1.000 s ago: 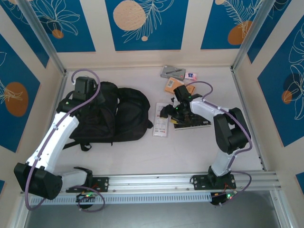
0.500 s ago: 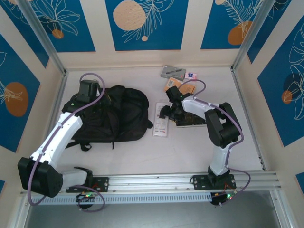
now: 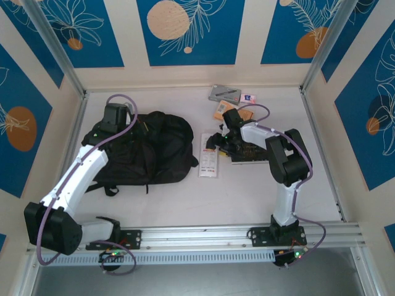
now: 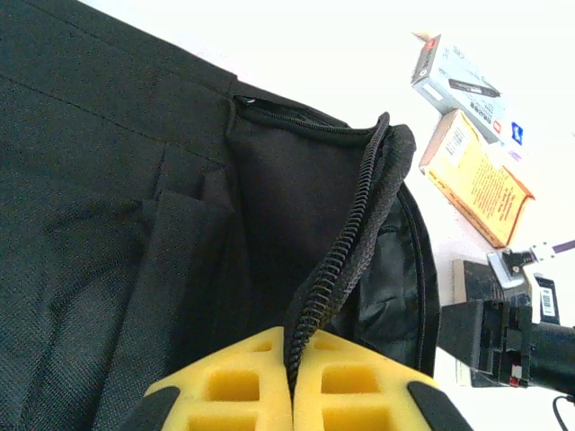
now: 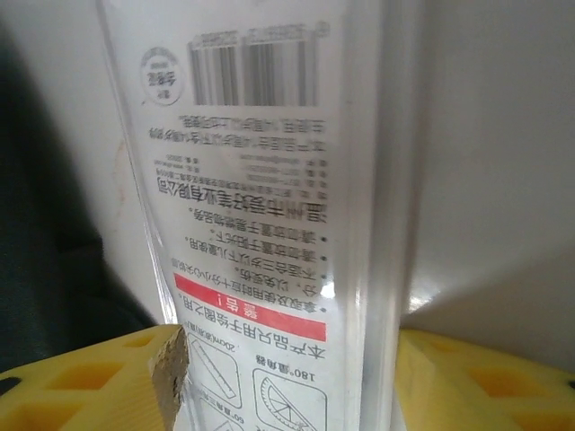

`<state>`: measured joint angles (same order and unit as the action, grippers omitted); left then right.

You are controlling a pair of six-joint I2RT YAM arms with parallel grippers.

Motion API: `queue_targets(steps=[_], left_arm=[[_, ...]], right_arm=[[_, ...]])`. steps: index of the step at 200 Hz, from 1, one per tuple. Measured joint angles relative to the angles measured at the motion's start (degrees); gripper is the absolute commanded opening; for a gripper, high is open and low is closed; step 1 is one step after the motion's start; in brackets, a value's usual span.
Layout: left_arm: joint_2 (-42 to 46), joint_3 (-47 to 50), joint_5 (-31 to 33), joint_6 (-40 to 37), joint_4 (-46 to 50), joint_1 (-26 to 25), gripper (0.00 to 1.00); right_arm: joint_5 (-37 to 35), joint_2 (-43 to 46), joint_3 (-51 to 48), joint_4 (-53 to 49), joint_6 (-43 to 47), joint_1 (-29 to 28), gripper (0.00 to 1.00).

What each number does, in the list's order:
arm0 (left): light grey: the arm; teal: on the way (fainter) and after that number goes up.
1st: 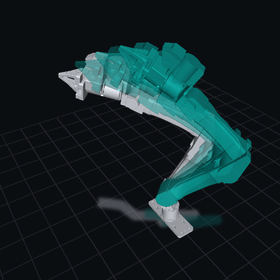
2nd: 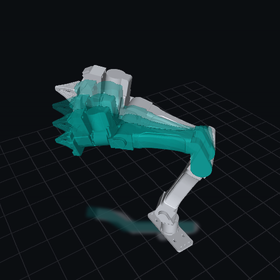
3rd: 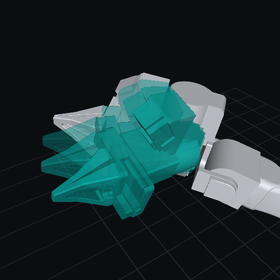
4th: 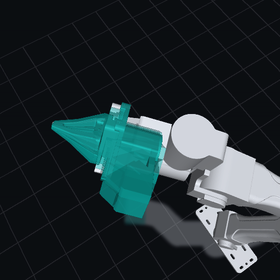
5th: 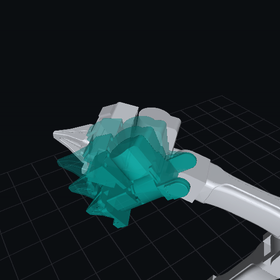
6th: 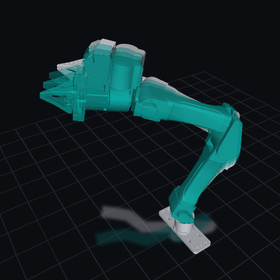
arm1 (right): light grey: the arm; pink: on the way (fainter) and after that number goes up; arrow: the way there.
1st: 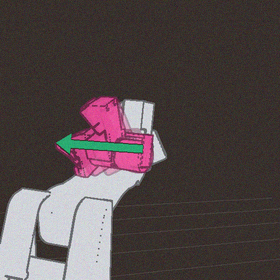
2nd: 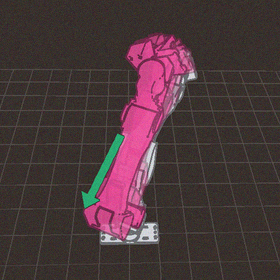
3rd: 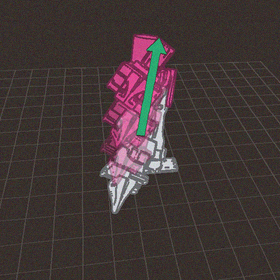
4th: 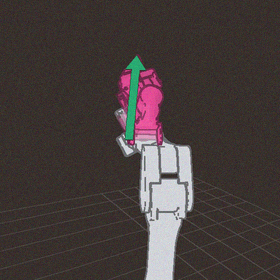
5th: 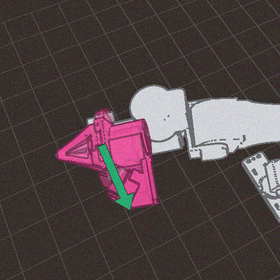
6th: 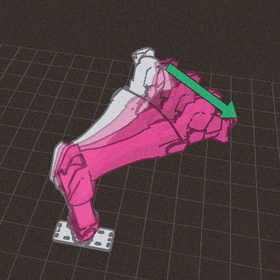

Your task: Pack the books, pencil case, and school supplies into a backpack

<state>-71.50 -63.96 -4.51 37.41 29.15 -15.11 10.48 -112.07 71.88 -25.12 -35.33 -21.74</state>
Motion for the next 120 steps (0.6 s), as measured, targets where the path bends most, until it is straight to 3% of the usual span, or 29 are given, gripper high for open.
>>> queue_targets(steps=[75, 120], left_arm=[[-0.63, 0.13, -1.16, 0.0, -0.07, 0.0, 0.0], [-0.68, 0.13, -1.46, 0.0, -0.07, 0.0, 0.0]], right_arm=[[18.88, -1.09, -4.28, 10.49, 0.7, 0.15, 0.57], [26.45, -1.09, -5.6, 13.97, 0.98, 1.42, 0.45]])
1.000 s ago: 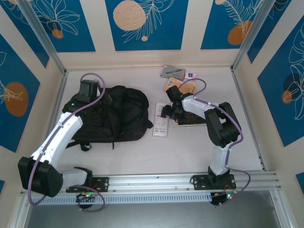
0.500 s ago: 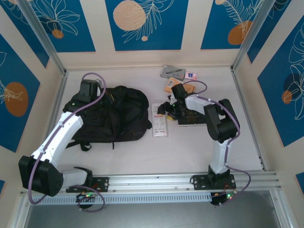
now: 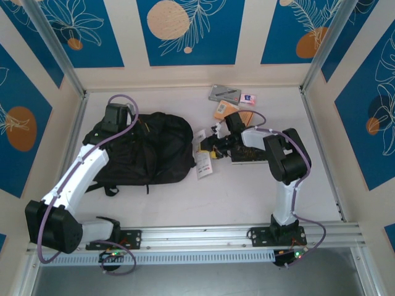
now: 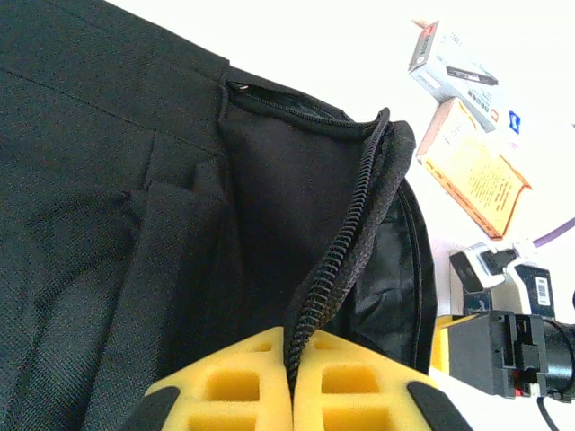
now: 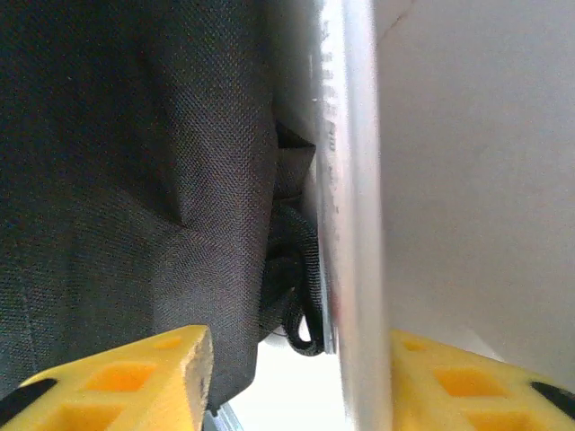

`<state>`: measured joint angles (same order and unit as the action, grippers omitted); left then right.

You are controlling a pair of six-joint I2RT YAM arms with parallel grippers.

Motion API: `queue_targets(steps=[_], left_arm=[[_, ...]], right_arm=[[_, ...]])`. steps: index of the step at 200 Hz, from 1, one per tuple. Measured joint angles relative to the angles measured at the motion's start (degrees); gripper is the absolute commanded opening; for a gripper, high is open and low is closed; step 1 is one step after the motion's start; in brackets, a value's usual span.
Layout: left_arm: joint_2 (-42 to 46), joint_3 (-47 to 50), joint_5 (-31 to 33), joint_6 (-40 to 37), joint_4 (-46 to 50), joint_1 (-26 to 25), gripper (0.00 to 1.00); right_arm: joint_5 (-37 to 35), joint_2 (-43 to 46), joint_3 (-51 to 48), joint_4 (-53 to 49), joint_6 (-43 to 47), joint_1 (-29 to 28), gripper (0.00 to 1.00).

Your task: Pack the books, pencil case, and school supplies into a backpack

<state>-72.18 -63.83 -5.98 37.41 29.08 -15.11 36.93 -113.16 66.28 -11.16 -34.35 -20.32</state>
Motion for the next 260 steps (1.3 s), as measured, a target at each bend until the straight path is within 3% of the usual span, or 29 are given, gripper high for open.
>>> queue_targets(steps=[38, 59, 99, 156, 203, 231, 260], left_arm=[[0.0, 0.0, 0.0, 0.0, 0.02, 0.0, 0.0], [0.0, 0.0, -0.04, -0.02, 0.0, 0.0, 0.0], [0.0, 0.0, -1.64, -0.31, 0.04, 0.0, 0.0], [0.09, -0.72, -5.33, -1.44, 0.26, -0.28, 0.0], [0.57, -2.73, -10.82, -1.92, 0.17, -1.99, 0.0], [2.36, -3.39, -14.47, -1.38, -0.37, -2.91, 0.0], [2.93, -5.84, -16.68, -0.85, 0.26, -4.04, 0.0]], right_arm=[[-1.57, -1.42, 0.9, -3.26, 1.62, 0.46, 0.22], [-2.19, -2.43, 0.81, -4.35, 2.32, 0.37, 0.0], [-9.07, 4.22, -2.82, -3.93, 1.79, 0.52, 0.0], [-25.2, 25.09, -7.58, -6.99, -0.83, 2.14, 0.0], [-33.92, 38.49, -7.72, -5.53, -1.2, -2.6, 0.0], [-34.71, 44.13, -9.62, -0.52, -1.18, -6.51, 0.0], [-34.4, 44.39, -9.68, 3.58, -1.16, -11.47, 0.0]])
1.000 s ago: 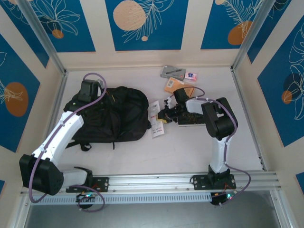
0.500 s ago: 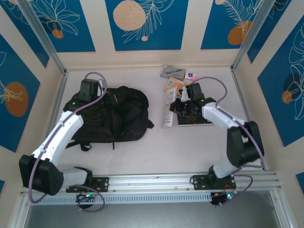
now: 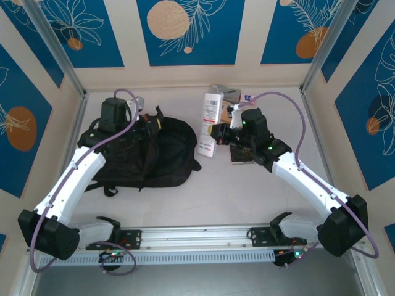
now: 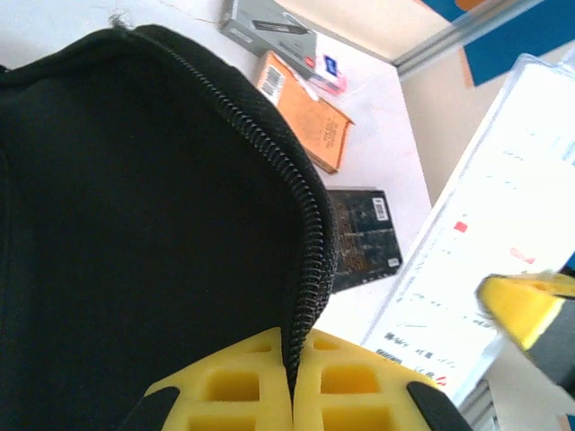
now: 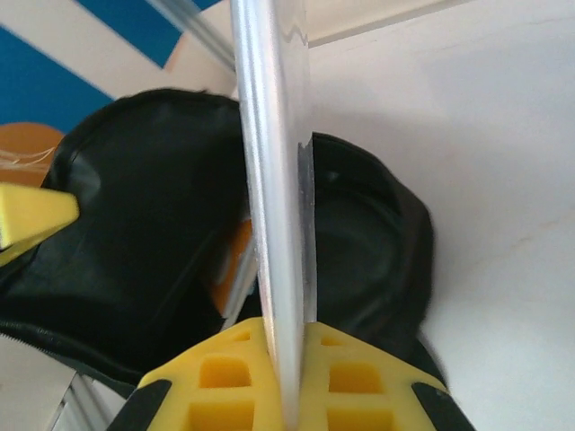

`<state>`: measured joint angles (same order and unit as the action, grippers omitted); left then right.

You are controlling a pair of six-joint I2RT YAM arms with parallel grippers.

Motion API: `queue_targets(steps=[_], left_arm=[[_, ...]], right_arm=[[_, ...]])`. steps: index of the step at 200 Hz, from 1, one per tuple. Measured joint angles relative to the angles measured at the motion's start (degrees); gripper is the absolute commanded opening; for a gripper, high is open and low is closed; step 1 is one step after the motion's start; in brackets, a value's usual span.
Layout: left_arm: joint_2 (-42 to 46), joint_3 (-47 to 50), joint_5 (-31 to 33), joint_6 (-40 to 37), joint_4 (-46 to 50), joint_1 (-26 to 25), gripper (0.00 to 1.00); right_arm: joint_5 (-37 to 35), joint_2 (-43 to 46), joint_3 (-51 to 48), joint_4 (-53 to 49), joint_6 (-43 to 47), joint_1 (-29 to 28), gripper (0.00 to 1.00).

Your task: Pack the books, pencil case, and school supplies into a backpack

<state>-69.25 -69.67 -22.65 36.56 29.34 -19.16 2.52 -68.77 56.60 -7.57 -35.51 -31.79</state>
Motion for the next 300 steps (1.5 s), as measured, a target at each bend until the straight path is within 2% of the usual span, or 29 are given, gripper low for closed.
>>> queue_targets(steps=[54, 94, 149, 195, 216, 235, 256, 300], left_arm=[[0.61, -7.5, -2.47, -2.12, 7.06, -0.59, 0.0], [3.93, -8.72, -2.45, -3.3, 10.19, -0.72, 0.0], [4.81, -8.09, -2.14, -3.69, 10.62, -0.9, 0.0], [4.5, -7.78, -1.77, -3.67, 10.54, -0.92, 0.0], [4.26, -7.04, -1.77, -3.67, 10.23, -0.92, 0.0], [4.15, -6.29, -1.77, -3.67, 10.08, -0.92, 0.0], [4.15, -5.86, -1.77, -3.67, 10.01, -0.92, 0.0], [3.54, -5.81, -1.75, -3.67, 9.25, -0.92, 0.0]], right_arm=[[-0.48, -6.21, 1.05, 1.27, -0.7, -6.73, 0.0], [-0.22, -12.61, 4.17, 0.22, -2.51, -9.94, 0.0], [6.19, -17.81, 4.55, 0.79, -14.93, -10.14, 0.0], [12.0, -15.54, 1.99, 3.37, -22.69, -6.62, 0.0], [16.06, -12.2, -1.18, 4.42, -25.07, -1.97, 0.0], [23.02, -11.34, -2.05, 6.05, -27.02, 3.63, 0.0], [30.8, -12.13, 0.52, 2.51, -25.92, 7.54, 0.0], [43.85, -13.49, 5.99, -7.41, -20.0, 6.86, 0.0]])
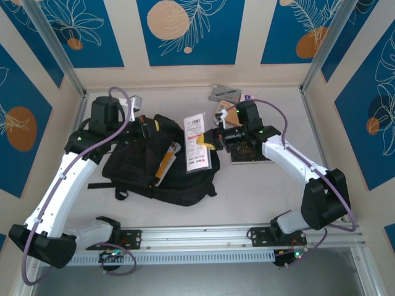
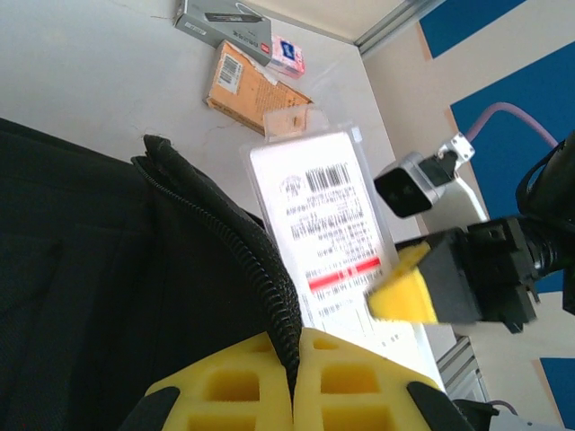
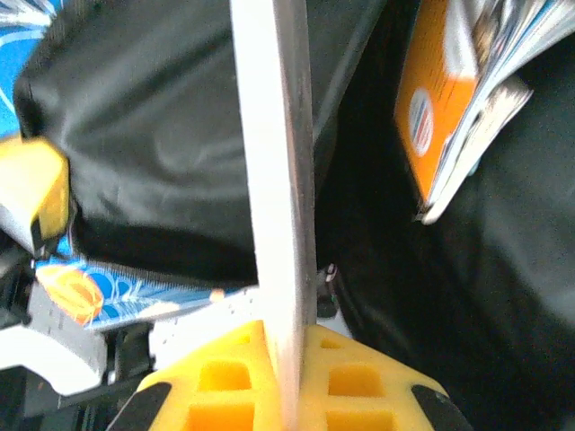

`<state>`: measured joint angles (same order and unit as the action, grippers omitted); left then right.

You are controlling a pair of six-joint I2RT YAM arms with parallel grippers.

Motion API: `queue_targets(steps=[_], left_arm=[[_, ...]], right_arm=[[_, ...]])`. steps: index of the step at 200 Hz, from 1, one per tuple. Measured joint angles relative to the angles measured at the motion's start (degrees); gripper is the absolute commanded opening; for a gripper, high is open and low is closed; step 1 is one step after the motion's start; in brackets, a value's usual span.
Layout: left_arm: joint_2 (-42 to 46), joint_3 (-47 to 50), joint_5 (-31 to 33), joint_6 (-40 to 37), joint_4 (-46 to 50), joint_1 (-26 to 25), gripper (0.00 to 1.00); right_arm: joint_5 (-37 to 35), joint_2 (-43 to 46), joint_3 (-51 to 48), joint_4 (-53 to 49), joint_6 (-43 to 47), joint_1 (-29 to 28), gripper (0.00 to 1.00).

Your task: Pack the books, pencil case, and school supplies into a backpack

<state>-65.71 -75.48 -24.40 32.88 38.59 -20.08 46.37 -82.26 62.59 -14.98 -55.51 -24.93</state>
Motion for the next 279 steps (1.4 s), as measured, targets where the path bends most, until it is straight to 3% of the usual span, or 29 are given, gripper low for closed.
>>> queue_targets(steps=[95, 137, 192, 204, 242, 250, 279], left_arm=[[-1.11, -2.1, 0.9, 0.02, 0.04, -0.11, 0.0], [-1.11, -2.14, 0.87, 0.04, 0.04, -0.09, 0.0], [-1.42, -2.14, -0.33, 0.22, 0.0, -0.11, 0.0], [-1.55, -2.14, -0.74, 0.24, -0.13, -0.11, 0.0], [-1.9, -2.14, -1.2, 1.31, -1.2, -0.09, 0.0], [-2.12, -2.14, -1.55, 1.55, -1.7, -0.09, 0.0], [-3.21, -2.14, -2.03, 2.58, -2.47, -0.09, 0.0]], right_arm=[[7.8, -4.0, -2.34, -3.52, 4.0, -5.51, 0.0], [8.26, -10.32, -1.01, -4.17, 5.05, -7.08, 0.0], [7.69, -24.85, 15.06, -7.39, 7.08, -10.69, 0.0], [7.23, -27.91, 19.21, -8.13, 7.37, -11.76, 0.05], [0.26, -36.33, 26.86, -7.82, 6.64, -12.98, 0.06], [-2.21, -37.59, 26.99, -6.03, 5.51, -12.94, 0.1], [-7.21, -39.82, 25.4, 3.43, -0.92, -13.29, 0.42]])
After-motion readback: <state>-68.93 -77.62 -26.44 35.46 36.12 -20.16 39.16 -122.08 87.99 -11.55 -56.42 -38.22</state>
